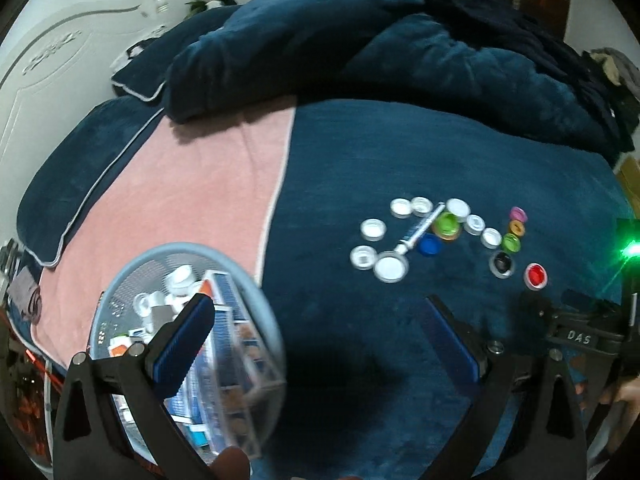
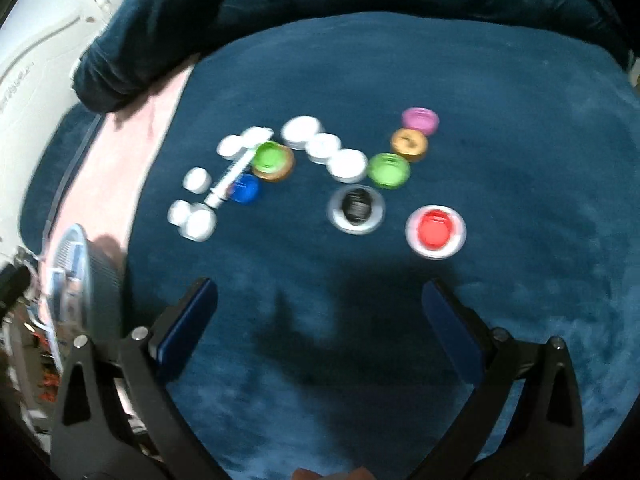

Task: Organize objects
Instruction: 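Move both open grippers back over the scattered caps on the blanket, then grasp a lime green cap with the right gripper while the left grasps a large white lid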

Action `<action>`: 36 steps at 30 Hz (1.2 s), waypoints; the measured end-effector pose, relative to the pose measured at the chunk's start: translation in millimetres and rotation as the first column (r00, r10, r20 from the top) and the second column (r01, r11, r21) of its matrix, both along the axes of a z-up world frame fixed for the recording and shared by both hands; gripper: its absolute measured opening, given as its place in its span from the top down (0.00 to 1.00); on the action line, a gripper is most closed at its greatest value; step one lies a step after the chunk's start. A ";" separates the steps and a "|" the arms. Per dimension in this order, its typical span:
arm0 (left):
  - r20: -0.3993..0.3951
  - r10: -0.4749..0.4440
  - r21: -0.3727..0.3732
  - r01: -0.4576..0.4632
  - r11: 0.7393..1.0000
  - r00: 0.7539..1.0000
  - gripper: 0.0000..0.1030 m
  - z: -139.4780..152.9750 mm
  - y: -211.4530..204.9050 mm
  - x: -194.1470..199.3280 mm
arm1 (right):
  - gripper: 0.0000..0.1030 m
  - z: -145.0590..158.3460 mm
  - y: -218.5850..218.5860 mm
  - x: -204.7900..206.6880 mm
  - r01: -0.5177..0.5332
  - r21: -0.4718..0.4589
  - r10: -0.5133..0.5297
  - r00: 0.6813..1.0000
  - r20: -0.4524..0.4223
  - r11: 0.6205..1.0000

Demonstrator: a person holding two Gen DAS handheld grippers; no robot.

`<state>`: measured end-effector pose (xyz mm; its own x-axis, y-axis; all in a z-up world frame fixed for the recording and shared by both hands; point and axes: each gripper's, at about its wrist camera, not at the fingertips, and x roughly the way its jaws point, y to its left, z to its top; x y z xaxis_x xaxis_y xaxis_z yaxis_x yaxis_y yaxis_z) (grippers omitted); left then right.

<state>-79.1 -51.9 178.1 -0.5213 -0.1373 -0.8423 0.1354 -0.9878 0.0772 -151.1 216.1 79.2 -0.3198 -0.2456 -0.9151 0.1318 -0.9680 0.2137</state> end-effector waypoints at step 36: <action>0.095 -0.037 0.130 0.025 0.991 0.995 0.00 -181.7 45.2 11.3 | 0.00 -77.4 43.7 -8.3 0.054 0.240 -0.089 0.986 0.138 0.969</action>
